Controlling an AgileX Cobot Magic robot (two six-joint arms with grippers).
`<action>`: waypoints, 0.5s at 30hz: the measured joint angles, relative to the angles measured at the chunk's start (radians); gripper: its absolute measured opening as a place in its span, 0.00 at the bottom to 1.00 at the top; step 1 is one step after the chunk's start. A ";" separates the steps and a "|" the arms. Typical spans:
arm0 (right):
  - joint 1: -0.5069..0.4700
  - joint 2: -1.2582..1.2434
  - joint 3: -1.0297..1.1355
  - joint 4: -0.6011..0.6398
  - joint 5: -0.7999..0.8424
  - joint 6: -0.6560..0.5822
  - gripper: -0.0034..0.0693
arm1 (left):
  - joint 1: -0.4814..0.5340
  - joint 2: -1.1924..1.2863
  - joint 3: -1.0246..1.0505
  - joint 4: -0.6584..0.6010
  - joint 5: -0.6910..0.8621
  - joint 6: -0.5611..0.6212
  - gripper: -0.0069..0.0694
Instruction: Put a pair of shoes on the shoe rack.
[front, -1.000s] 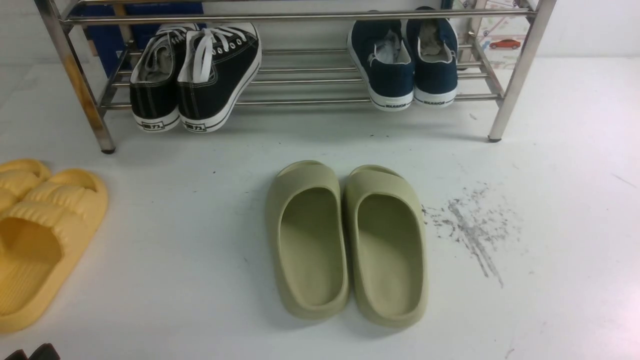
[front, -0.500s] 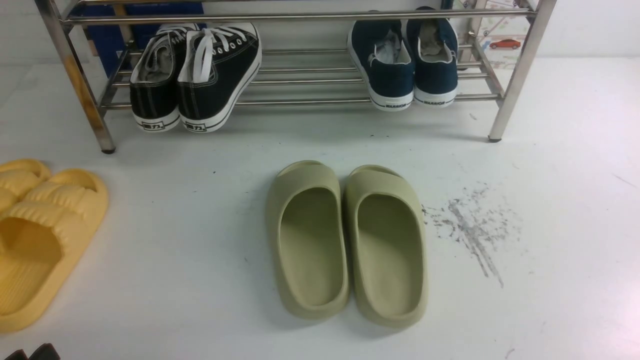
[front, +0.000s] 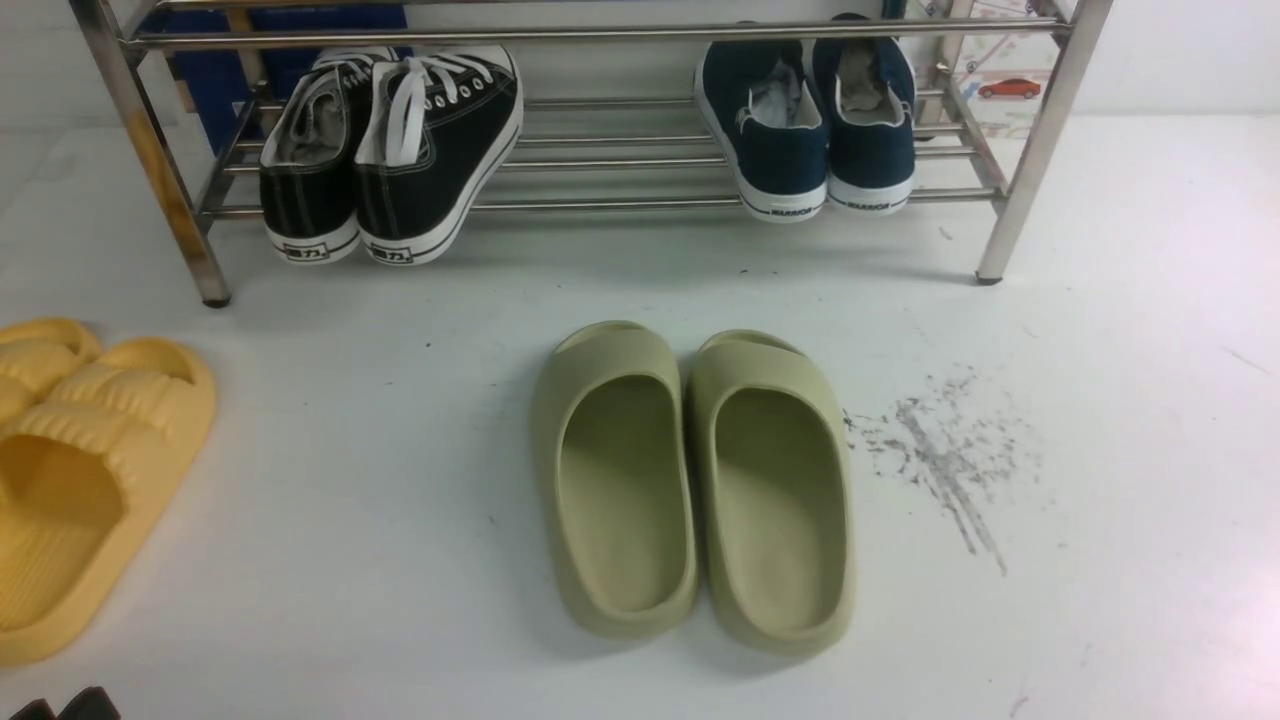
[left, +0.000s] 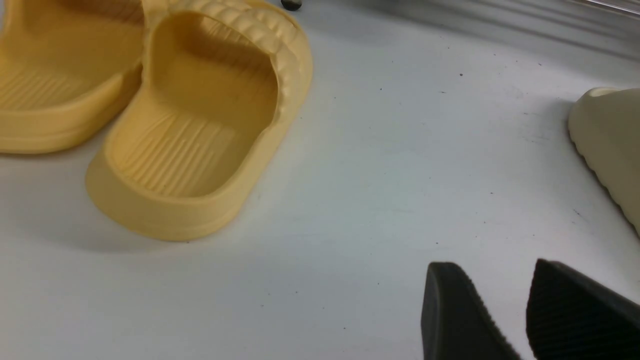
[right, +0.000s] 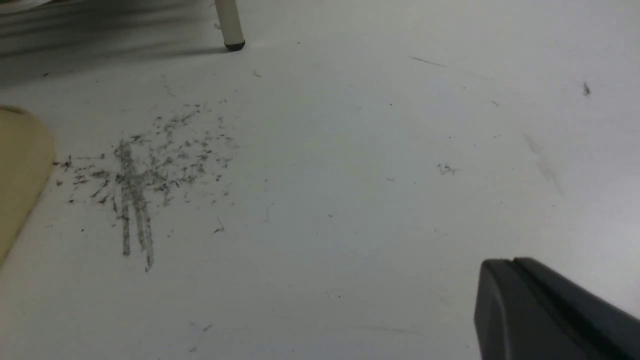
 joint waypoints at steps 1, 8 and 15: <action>0.000 0.000 0.000 0.000 0.000 0.000 0.06 | 0.000 0.000 0.000 0.000 0.000 0.000 0.40; 0.000 0.000 0.000 0.000 0.000 0.000 0.07 | 0.000 0.000 0.000 0.000 0.000 0.000 0.40; 0.000 0.000 0.000 0.000 0.000 0.000 0.08 | 0.000 0.000 0.000 0.000 0.000 0.000 0.40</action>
